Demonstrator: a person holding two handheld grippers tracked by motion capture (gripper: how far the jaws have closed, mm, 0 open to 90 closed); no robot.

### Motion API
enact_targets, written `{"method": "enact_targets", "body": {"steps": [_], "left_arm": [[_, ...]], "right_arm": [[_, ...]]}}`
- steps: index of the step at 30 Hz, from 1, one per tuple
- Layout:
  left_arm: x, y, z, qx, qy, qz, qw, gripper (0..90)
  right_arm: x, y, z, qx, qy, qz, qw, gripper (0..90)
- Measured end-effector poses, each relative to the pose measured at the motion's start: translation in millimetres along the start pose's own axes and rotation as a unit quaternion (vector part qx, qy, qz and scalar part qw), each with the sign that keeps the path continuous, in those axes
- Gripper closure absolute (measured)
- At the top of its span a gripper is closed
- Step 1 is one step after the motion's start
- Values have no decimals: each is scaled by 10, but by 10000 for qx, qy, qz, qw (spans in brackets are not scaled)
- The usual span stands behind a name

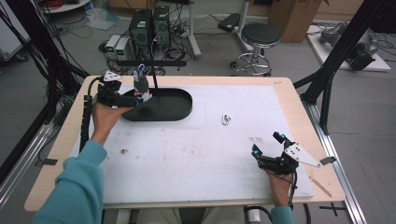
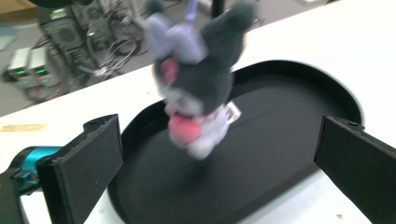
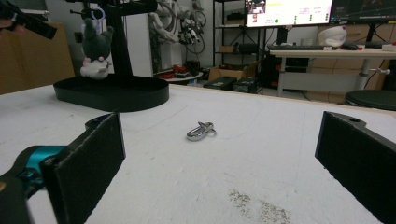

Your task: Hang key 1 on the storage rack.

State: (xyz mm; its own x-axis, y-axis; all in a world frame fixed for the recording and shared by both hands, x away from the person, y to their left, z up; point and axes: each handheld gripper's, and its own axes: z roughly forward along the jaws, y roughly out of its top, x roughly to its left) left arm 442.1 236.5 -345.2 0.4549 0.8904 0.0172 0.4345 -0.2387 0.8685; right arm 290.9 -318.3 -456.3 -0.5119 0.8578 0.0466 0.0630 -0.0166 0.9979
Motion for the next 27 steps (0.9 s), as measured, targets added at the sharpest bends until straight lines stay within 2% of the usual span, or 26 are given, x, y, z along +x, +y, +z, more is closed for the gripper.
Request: {"method": "enact_targets", "body": {"steps": [2, 4, 7, 11, 13, 16, 17, 19, 21, 25, 27], "left_arm": [[13, -51, -67, -224, -237, -70, 9994, 17], [12, -107, -145, -424, -381, -15, 9984, 17], [-27, -209, -292, -769, -697, 50, 9946, 17], [-123, -339, -496, -1209, -1082, 221, 9865, 17], [-182, -390, -586, -1444, -1298, 340, 9804, 17], [-274, -444, -672, -1656, -1564, 514, 9723, 17], [-302, -457, -692, -1673, -1667, 572, 9700, 17], [-365, -482, -714, -1639, -1813, 621, 9677, 17], [-423, -527, -742, -1657, -1972, 715, 9636, 17], [-500, -664, -811, -1855, -2165, 858, 9546, 17], [-523, -723, -848, -1917, -2231, 938, 9511, 17]], "right_arm": [[4, 1, 0, 11, 10, -2, 10000, 8], [3, 1, 1, 14, 6, -24, 10000, 8], [4, 1, 0, 25, -8, -34, 10000, 8], [2, 2, 3, 26, -20, -27, 10000, 8], [-1, 2, 6, 20, -23, -36, 10000, 8], [0, 2, 6, 18, -31, -26, 10000, 8], [0, 2, 6, 17, -43, -36, 10000, 8], [1, 2, 7, 17, -49, -45, 10000, 8], [0, 2, 7, 18, -47, -43, 10000, 8], [1, 2, 6, 17, -44, -30, 10000, 8], [0, 2, 6, 16, -34, -26, 10000, 8]]}}
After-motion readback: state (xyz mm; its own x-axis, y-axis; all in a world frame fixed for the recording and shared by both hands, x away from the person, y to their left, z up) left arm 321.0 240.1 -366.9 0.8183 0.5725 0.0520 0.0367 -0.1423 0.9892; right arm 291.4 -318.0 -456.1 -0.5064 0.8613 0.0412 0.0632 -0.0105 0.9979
